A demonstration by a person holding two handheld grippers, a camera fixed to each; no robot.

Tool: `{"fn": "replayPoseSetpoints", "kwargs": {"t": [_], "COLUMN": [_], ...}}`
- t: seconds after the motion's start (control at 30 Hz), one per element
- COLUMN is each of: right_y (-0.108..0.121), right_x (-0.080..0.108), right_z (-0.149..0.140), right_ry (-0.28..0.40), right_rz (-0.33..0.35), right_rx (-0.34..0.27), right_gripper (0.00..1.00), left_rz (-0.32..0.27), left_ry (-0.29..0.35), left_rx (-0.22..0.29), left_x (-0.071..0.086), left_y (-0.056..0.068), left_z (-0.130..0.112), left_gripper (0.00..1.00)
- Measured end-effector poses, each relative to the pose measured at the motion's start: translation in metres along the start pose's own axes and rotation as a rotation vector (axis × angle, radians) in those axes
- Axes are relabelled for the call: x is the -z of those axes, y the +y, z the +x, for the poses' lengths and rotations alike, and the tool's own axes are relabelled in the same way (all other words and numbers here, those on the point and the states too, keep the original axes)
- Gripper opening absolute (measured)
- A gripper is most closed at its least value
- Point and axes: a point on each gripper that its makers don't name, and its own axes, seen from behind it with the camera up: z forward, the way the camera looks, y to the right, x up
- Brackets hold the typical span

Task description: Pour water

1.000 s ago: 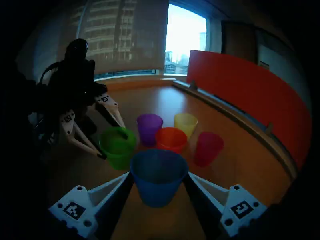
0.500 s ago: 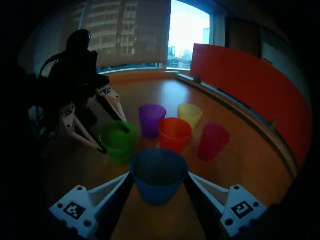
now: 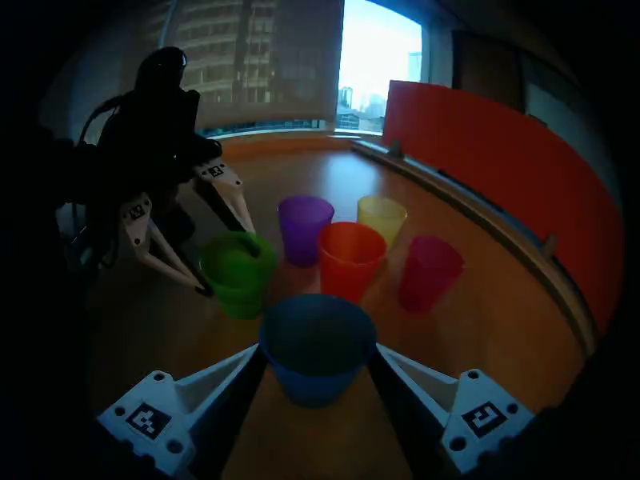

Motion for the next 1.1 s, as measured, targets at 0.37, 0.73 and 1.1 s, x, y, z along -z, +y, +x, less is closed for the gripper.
{"fn": "replayPoseSetpoints", "kwargs": {"t": [0.37, 0.73, 1.1], "right_y": [-0.002, -0.003, -0.004], "right_x": [0.0, 0.003, 0.004], "right_z": [-0.01, -0.015, -0.025], "right_ry": [-0.016, -0.008, -0.022], "right_rz": [0.002, -0.001, -0.01], "right_rx": [-0.002, -0.018, -0.025], "right_gripper": [0.91, 0.91, 0.91], "left_rz": [-0.005, -0.005, -0.007], "left_ry": [-0.017, -0.033, -0.054], "left_rx": [-0.014, -0.024, -0.029], "left_x": [0.0, -0.002, -0.002], "left_y": [0.002, 0.001, 0.002], "left_z": [-0.002, -0.001, -0.002], "left_gripper": [0.83, 0.83, 0.83]}}
